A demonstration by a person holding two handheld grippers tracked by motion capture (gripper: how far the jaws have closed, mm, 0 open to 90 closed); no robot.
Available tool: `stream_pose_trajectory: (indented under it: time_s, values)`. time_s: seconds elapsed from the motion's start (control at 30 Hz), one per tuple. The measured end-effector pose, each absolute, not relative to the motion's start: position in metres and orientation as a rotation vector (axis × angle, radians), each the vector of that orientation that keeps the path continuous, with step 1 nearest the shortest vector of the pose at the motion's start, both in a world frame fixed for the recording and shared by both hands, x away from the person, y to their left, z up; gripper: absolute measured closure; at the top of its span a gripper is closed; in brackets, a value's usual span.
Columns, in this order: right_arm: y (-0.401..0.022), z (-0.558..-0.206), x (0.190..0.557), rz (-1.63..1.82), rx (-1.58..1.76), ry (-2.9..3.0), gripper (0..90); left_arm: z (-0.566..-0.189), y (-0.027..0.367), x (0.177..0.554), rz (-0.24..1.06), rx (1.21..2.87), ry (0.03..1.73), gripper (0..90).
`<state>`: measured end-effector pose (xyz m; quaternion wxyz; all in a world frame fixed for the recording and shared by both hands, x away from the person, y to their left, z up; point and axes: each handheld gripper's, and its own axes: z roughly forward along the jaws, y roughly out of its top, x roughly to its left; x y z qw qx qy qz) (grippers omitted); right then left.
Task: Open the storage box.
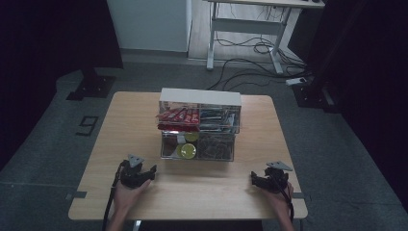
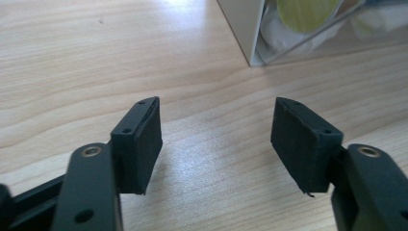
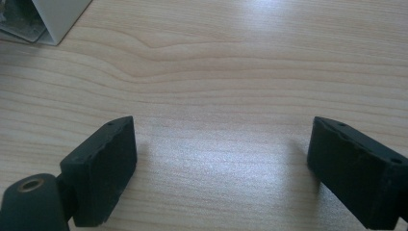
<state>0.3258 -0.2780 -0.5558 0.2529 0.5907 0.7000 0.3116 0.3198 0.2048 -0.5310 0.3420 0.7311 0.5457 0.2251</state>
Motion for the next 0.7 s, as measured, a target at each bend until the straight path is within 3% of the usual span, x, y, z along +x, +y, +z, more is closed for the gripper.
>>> stream_pose_trajectory:
  time_s: [0.13, 0.7]
  values:
    - [-0.278, -0.556, 0.326, 0.85, 1.604, 1.904, 11.2, -0.523, 0.21, 0.316, 0.558, 1.868, 1.436, 38.7]
    - [-0.28, -0.556, 0.326, 0.851, 1.601, 1.9, 13.2, -0.488, 0.215, 0.299, 0.537, 1.797, 1.353, 68.2]
